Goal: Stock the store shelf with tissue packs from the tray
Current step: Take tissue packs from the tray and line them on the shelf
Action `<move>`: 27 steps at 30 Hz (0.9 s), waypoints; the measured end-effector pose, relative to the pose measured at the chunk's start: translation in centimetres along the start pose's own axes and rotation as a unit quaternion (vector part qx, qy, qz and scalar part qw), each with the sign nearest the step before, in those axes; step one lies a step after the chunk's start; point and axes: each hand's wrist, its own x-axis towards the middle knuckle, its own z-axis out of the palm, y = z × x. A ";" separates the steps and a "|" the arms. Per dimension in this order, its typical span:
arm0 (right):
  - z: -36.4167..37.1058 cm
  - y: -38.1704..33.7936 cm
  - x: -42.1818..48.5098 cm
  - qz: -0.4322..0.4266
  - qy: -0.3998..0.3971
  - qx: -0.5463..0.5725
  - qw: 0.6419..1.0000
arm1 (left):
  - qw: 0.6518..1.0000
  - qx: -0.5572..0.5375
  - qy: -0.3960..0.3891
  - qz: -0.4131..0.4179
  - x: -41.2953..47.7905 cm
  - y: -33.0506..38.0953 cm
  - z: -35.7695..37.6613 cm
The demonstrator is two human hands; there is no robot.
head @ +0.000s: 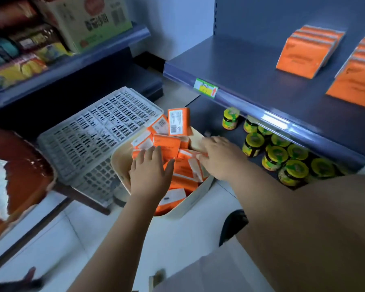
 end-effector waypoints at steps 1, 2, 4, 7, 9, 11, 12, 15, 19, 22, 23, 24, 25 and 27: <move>0.4 -0.1 0.2 -0.006 -0.030 -0.008 1.000 | 1.000 -0.009 -0.007 -0.004 -0.2 -0.1 0.4; 0.7 -0.2 0.3 -0.014 -0.057 -0.014 0.998 | 1.000 -0.020 -0.019 -0.010 -0.4 -0.2 0.8; 1.3 -0.3 0.7 -0.027 -0.091 -0.026 0.995 | 0.996 -0.056 -0.058 -0.025 -0.8 0.0 1.5; 2.7 -0.2 1.8 -0.029 -0.122 -0.062 0.990 | 0.981 -0.131 -0.129 -0.063 -0.9 0.2 2.2; 3.6 -0.1 2.7 -0.029 -0.135 -0.077 0.987 | 0.971 -0.153 -0.166 -0.080 -0.5 0.0 2.5; 4.1 -0.2 3.4 -0.041 -0.143 -0.087 0.985 | 0.959 -0.164 -0.210 -0.098 0.0 -0.6 2.8; 4.3 -0.3 3.7 -0.052 -0.142 -0.091 0.984 | 0.952 -0.172 -0.230 -0.108 0.3 -1.0 3.0; 4.5 -0.5 4.4 -0.063 -0.150 -0.104 0.981 | 0.941 -0.201 -0.246 -0.116 1.2 -2.7 3.6; 4.9 0.2 5.7 -0.042 -0.150 -0.091 0.984 | 0.922 -0.278 -0.223 -0.151 1.6 -4.4 4.0; 5.5 0.8 6.9 -0.039 -0.096 -0.109 0.989 | 0.897 -0.356 -0.189 -0.182 1.9 -4.9 3.7; 5.7 1.0 7.1 -0.041 -0.078 -0.111 0.990 | 0.883 -0.391 -0.176 -0.190 2.0 -5.0 3.4; 5.8 1.2 7.1 -0.046 -0.069 -0.111 0.990 | 0.866 -0.426 -0.164 -0.201 2.2 -5.0 3.1; 5.9 1.5 7.1 -0.055 -0.067 -0.103 0.991 | 0.848 -0.459 -0.155 -0.214 2.3 -5.1 2.8; 5.8 2.3 6.5 -0.071 -0.058 -0.072 0.993 | 0.815 -0.513 -0.136 -0.235 2.6 -5.2 2.4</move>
